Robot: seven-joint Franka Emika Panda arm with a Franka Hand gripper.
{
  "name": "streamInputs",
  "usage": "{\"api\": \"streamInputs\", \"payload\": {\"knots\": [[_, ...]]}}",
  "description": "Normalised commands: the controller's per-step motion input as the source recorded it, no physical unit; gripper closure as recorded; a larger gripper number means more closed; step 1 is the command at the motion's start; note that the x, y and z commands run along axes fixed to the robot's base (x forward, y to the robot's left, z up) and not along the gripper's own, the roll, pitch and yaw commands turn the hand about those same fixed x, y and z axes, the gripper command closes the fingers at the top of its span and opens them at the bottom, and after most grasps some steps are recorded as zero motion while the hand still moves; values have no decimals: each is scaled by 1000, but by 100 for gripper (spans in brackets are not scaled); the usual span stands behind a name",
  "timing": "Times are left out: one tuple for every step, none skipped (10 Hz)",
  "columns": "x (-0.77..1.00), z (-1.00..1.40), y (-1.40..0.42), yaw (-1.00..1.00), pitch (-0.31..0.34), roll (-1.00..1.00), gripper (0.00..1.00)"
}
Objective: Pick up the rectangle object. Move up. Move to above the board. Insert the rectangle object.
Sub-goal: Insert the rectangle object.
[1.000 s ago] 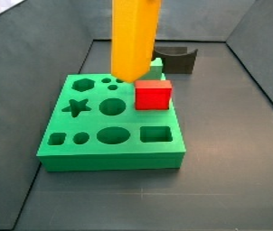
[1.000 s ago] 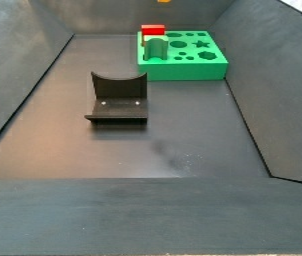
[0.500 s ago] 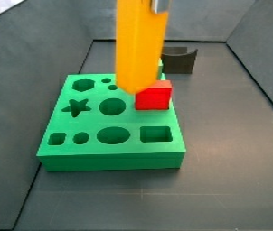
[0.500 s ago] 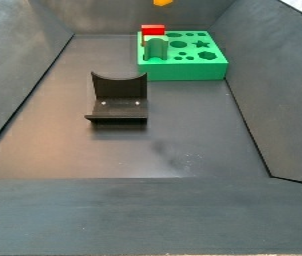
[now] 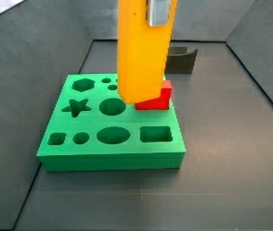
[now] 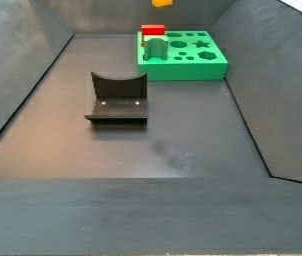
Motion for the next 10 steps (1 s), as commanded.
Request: {"api": "streamInputs", "payload": {"knots": [[0,-166,-283,0,0,0,100],[83,-277,-166,-843,-96,-63,100],[0,-311,-20,-1000,-113,-59,100],[0,-309,-23,-1000,-107,-59,100],[214,-80,0,-560,0,0,100],[0,0,0,0,-4,0,100],[274,-149,-166,-397,0,0,100],[0,-191,0,-1000,0,-9,100],[0,-191,0,-1000,0,-10,100],[286,0,0,-403,0,0,100]]}}
